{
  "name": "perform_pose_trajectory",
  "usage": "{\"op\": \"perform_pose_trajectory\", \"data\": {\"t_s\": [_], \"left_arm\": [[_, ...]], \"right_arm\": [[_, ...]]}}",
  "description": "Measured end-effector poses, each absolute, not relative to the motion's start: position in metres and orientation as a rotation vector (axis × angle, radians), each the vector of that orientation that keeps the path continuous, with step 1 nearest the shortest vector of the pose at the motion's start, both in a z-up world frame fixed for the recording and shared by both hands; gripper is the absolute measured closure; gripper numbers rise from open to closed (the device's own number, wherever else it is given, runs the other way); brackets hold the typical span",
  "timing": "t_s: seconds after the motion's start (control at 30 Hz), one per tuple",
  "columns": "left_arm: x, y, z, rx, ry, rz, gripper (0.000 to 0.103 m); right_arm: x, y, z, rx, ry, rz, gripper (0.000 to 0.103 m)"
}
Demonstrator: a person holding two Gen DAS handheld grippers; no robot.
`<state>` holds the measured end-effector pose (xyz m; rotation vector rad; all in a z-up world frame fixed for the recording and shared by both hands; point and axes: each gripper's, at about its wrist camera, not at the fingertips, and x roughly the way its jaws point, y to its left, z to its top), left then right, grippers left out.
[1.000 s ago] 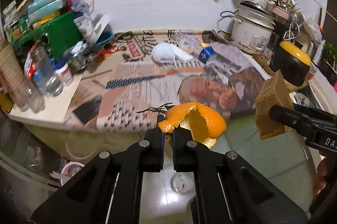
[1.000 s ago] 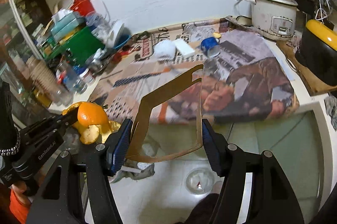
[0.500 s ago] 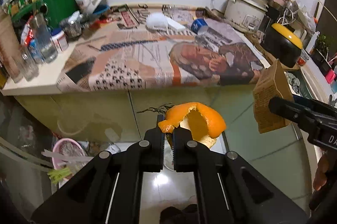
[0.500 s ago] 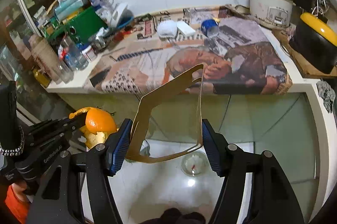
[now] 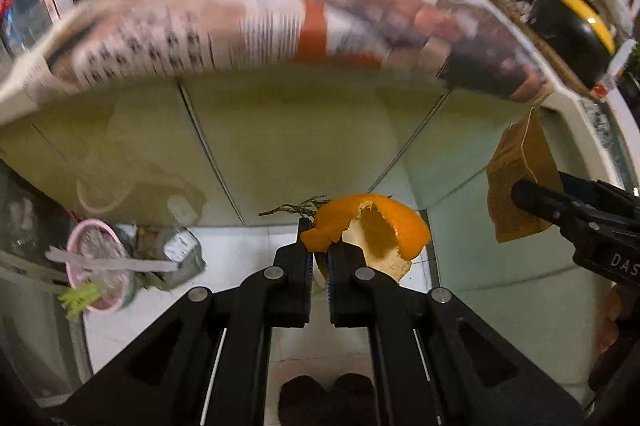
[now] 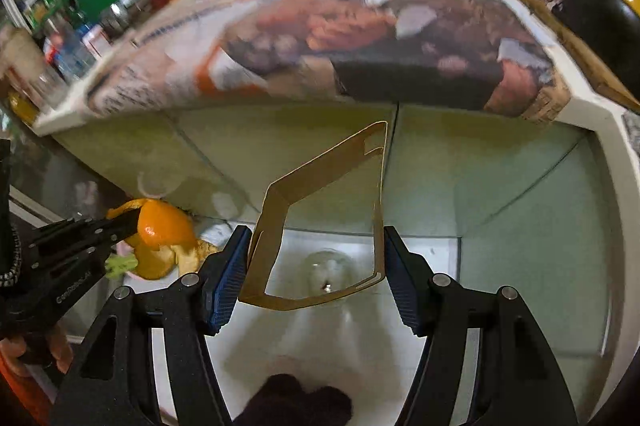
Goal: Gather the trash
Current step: 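Carry the cardboard and orange peel down toward the white bucket, then open the left tool while the right tool opens, dropping peel and cardboard into the bucket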
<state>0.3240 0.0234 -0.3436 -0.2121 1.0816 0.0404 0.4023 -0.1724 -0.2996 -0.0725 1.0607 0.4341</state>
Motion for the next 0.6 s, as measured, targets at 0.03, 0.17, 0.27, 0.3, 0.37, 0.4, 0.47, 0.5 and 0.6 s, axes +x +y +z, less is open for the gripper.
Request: {"op": "perform_pose_trajectory", "data": {"t_s": [0.03,0.17,0.27,0.3,0.37,0.4,0.47,0.5,0.6], "left_arm": [[0.328,0.023,-0.363,-0.22,1.093,0.048,0.098],[0.34,0.024,-0.425,-0.243,1.129,0.063,0.098],[0.348,0.025,-0.481,-0.245,1.157,0.063,0.098],[0.349,0.026,-0.495,-0.244,1.164,0.063,0.099],[0.352,0.028,-0.532,-0.239,1.182,0.064,0.098],[0.354,0.028,-0.547,-0.237,1.19,0.063,0.099],[0.357,0.03,-0.583,-0.237,1.209,0.062,0.099],[0.358,0.031,-0.598,-0.239,1.218,0.059,0.098],[0.362,0.033,-0.648,-0.239,1.245,0.045,0.098]], "right_arm": [[0.408,-0.173,-0.314,-0.071,1.067,0.436,0.042],[0.42,-0.171,-0.37,-0.071,1.091,0.444,0.042],[0.424,-0.169,-0.411,-0.069,1.101,0.453,0.041],[0.424,-0.168,-0.422,-0.069,1.107,0.458,0.041],[0.425,-0.166,-0.455,-0.077,1.118,0.465,0.041],[0.426,-0.165,-0.468,-0.083,1.123,0.468,0.041],[0.427,-0.161,-0.502,-0.095,1.138,0.48,0.041],[0.428,-0.159,-0.515,-0.096,1.147,0.483,0.04],[0.435,-0.153,-0.565,-0.091,1.184,0.504,0.04]]}}
